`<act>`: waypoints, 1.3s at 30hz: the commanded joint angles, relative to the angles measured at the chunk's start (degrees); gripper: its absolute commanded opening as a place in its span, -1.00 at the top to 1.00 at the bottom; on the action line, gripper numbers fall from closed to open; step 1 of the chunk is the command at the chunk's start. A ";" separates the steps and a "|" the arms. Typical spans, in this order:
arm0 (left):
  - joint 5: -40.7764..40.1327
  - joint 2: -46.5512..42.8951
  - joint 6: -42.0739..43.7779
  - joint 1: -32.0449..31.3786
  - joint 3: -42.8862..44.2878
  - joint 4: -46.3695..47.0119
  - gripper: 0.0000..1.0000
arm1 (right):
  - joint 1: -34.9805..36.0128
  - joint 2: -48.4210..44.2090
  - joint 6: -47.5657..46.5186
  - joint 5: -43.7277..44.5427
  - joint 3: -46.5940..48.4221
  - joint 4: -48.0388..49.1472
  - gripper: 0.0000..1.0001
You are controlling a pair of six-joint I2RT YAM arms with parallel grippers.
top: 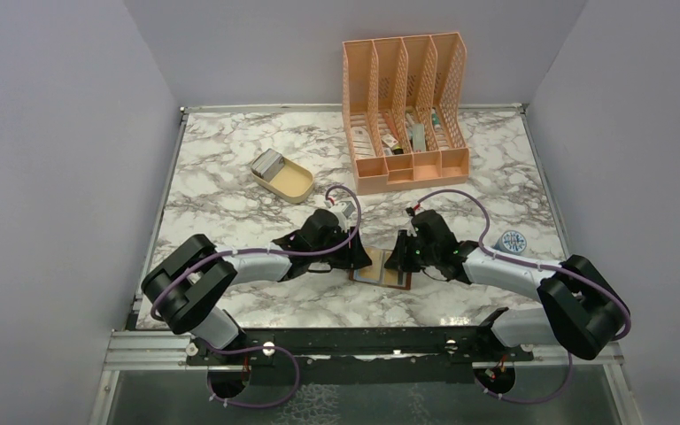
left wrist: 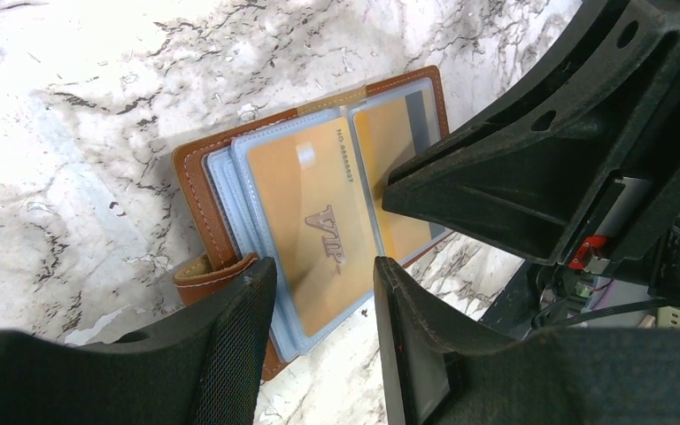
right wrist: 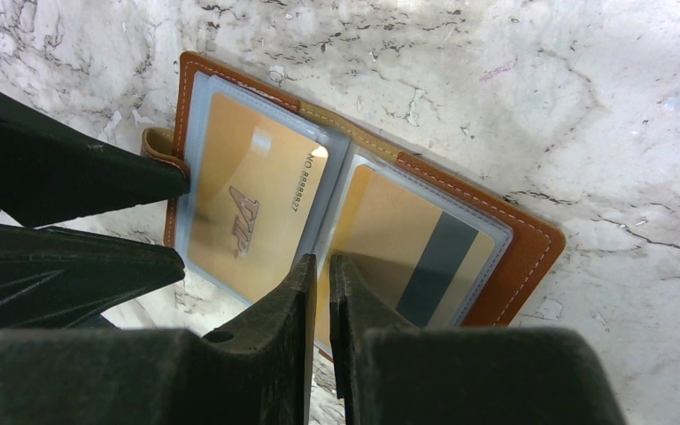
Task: Put the credit cards into the card holder
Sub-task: Turn over the card slot in the card holder.
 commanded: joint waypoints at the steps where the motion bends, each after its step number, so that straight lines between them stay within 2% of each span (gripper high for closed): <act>1: -1.43 0.81 0.92 0.11 1.00 0.55 0.05 | 0.41 -1.21 -0.33 -0.48 -0.96 0.90 0.76; 17: 1.47 1.65 -0.90 0.11 1.49 2.42 0.06 | 0.40 -1.25 -0.43 -0.57 -1.08 1.07 0.76; 39: 6.69 0.82 -6.39 0.11 0.26 9.60 0.07 | 0.41 0.63 -0.54 -0.04 -1.41 1.51 0.77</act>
